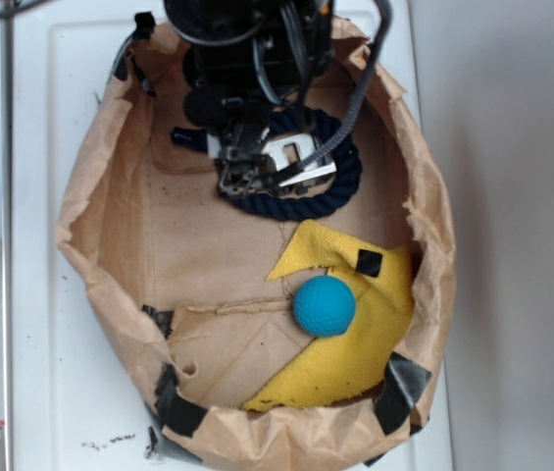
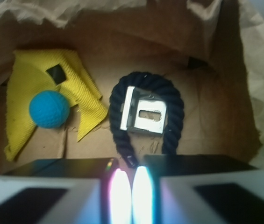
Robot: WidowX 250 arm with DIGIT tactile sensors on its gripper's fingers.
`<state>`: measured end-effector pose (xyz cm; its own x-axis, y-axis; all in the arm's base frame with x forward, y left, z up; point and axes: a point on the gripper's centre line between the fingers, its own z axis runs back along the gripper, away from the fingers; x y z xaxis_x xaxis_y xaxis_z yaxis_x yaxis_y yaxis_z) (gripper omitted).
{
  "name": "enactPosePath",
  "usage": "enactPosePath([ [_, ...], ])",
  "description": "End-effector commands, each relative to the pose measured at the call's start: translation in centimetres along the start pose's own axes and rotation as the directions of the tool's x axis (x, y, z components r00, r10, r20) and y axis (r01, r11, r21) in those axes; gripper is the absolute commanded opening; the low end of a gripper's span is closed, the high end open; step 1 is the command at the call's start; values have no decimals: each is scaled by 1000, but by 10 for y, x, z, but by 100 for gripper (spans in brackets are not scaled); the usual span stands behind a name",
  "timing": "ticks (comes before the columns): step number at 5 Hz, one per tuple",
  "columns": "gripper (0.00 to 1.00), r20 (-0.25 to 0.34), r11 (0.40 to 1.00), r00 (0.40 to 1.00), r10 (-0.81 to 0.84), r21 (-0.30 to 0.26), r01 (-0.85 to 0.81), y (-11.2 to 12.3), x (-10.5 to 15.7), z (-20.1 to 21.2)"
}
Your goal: Grab the blue rope.
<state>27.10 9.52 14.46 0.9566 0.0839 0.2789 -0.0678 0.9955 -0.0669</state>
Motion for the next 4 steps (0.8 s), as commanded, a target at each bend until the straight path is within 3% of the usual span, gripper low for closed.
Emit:
enactPosePath([
  [1,100,61,988,996,-70,142,61,13,-5,-25],
  [2,100,43,984,994,-103,148,95,13,-9,-42],
  [4,100,80,955,959,-273,143,260,-21,-30,-46],
])
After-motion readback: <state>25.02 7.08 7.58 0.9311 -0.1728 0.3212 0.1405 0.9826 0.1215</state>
